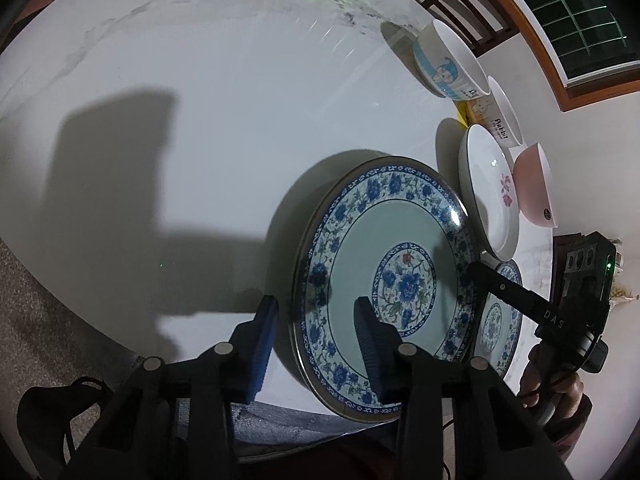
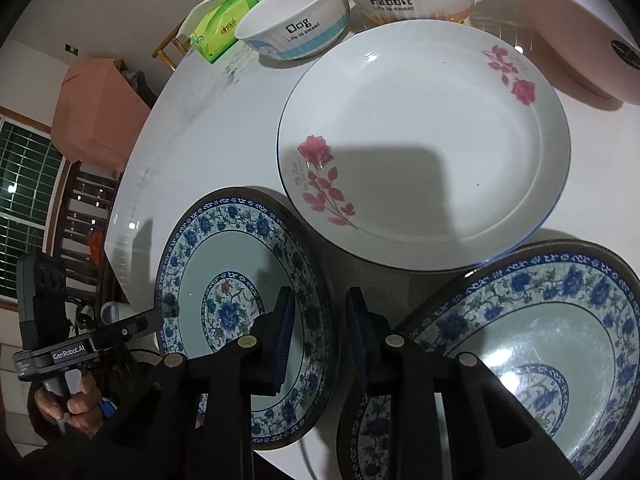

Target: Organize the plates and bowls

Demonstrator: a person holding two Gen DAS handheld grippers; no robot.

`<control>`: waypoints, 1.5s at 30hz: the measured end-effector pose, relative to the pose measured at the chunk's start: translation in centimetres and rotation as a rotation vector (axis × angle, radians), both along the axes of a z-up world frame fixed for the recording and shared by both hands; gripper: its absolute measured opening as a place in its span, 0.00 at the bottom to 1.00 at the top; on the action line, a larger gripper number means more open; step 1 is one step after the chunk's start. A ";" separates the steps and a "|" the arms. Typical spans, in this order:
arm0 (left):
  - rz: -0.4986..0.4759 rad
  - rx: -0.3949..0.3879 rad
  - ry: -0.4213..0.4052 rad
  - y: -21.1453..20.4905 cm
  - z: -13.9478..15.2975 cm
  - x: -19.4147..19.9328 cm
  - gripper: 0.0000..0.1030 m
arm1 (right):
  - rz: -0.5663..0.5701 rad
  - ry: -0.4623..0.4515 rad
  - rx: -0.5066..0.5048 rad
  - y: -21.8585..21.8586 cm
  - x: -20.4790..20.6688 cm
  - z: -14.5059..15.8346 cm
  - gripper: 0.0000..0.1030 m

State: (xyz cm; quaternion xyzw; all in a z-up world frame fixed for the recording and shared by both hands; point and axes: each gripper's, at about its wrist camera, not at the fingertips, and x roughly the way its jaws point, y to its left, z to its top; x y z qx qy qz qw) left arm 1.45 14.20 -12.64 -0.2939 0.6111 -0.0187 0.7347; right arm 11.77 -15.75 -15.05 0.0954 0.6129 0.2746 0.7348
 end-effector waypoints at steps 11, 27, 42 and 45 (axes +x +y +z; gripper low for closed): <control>-0.021 0.014 0.000 -0.4 -0.7 0.7 0.28 | -0.005 -0.003 -0.019 0.3 -0.1 -0.1 0.17; -0.009 0.139 -0.055 2.6 0.3 2.5 0.24 | -0.024 -0.014 0.016 2.0 -2.0 -0.1 0.13; 0.018 0.160 -0.074 4.9 -0.2 4.1 0.24 | -0.054 -0.010 0.051 3.9 -3.0 -0.5 0.13; 0.019 0.163 -0.081 5.0 -0.2 4.0 0.24 | -0.056 -0.016 0.045 4.0 -3.1 -0.5 0.13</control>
